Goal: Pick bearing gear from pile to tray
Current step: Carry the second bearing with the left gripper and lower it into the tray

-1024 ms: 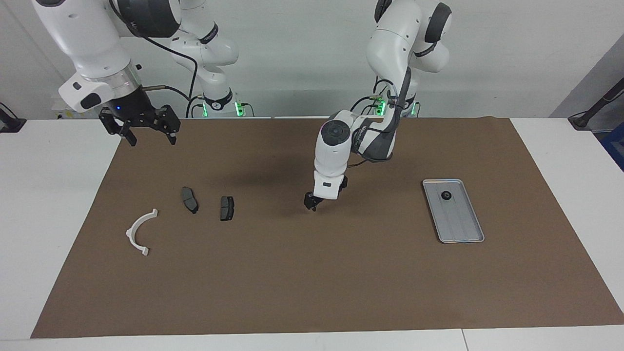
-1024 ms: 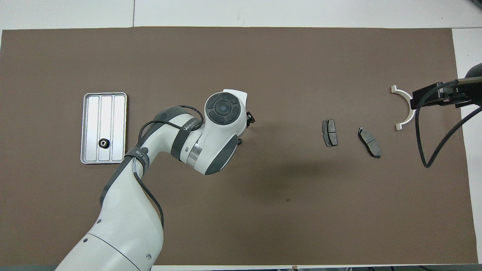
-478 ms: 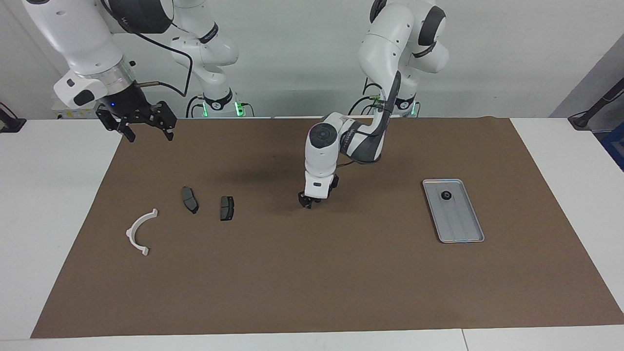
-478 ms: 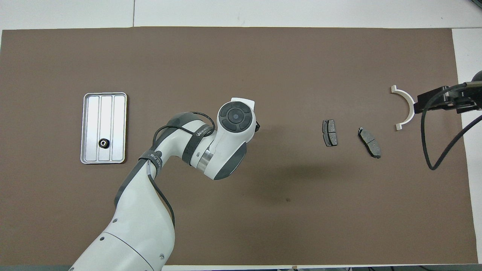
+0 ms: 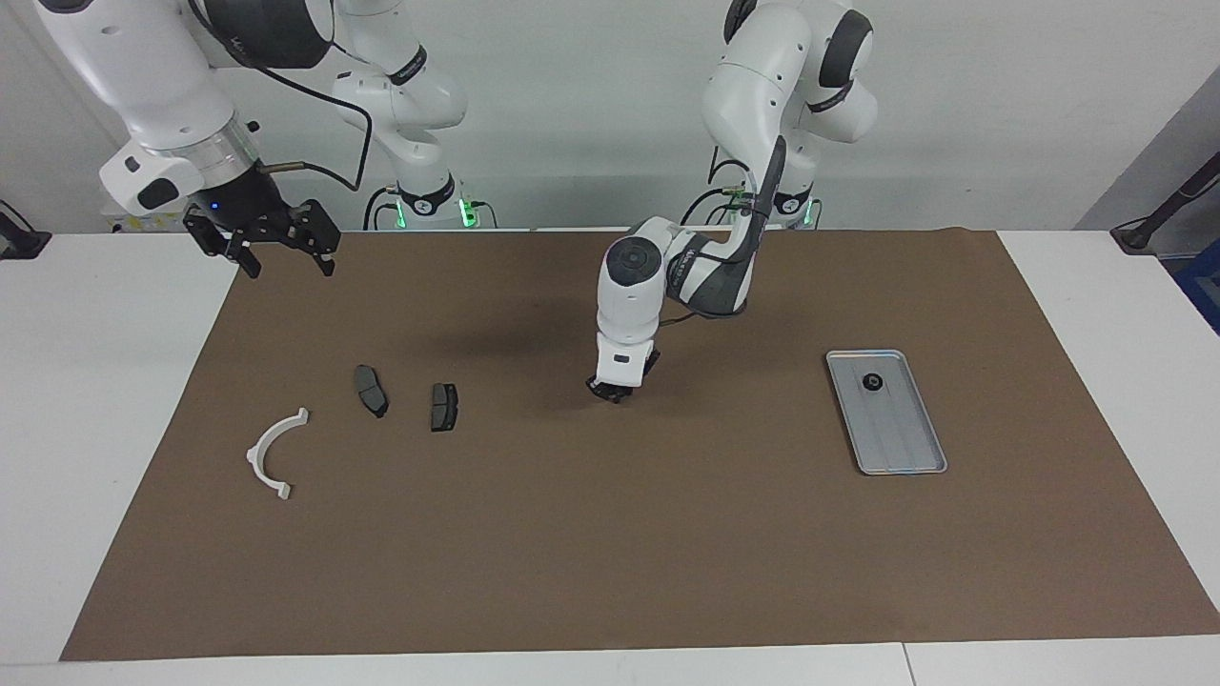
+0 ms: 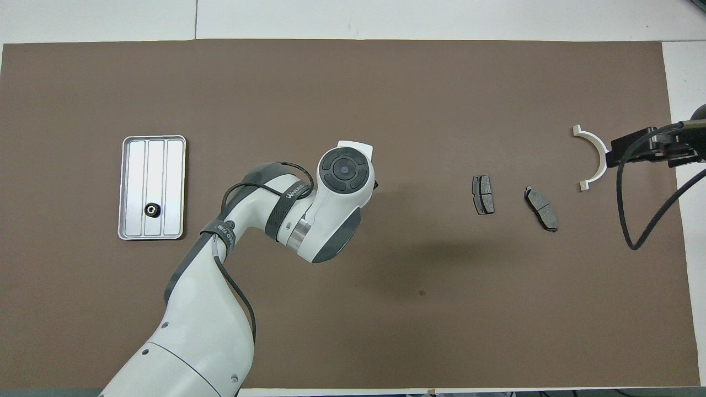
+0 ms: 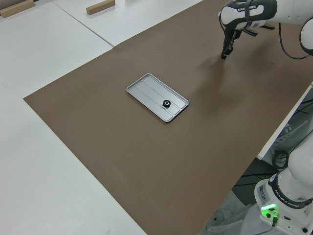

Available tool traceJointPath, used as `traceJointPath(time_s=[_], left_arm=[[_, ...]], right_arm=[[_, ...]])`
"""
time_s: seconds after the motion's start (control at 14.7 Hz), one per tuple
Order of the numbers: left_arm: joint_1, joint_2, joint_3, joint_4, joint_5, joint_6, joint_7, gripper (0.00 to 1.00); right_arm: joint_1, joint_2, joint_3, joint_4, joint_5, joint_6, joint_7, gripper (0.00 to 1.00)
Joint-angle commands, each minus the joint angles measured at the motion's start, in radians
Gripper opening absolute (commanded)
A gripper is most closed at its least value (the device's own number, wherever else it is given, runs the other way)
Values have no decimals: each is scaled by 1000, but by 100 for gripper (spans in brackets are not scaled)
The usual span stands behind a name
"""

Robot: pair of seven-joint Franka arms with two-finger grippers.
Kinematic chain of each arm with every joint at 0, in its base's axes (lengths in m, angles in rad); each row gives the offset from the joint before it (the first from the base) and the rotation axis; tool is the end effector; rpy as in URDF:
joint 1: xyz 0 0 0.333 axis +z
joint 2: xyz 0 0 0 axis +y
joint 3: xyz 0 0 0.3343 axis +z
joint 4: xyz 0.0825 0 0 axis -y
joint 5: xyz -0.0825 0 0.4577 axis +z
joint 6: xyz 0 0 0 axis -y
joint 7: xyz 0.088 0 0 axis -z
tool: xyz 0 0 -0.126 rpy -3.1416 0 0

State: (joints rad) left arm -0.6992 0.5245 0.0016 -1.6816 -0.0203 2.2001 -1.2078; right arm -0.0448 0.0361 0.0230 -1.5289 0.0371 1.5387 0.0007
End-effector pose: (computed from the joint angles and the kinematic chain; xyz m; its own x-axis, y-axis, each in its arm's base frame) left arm 0.5690 -0.4784 0.2493 0.8667 0.4985 -0.0167 0.4986 -0.8668 -0.0002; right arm 0.6363 -0.0093 0.6211 0.9994 -0.0213 -0.0263 -0.0223 -0.9990 -0.0379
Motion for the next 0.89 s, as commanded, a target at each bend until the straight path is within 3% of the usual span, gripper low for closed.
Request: traceJointPath(time_s=[0.0, 0.27, 0.82], left_arm=[[79, -85, 8, -64, 29, -52, 68, 0], [243, -213, 8, -141, 28, -102, 325, 0], [611, -235, 8, -170, 28, -68, 1018, 0]], right_arm=[[-7, -21, 5, -25, 21, 1, 5, 98], [-9, -21, 3, -27, 18, -3, 4, 98], [-21, -30, 0, -45, -52, -9, 1, 98]])
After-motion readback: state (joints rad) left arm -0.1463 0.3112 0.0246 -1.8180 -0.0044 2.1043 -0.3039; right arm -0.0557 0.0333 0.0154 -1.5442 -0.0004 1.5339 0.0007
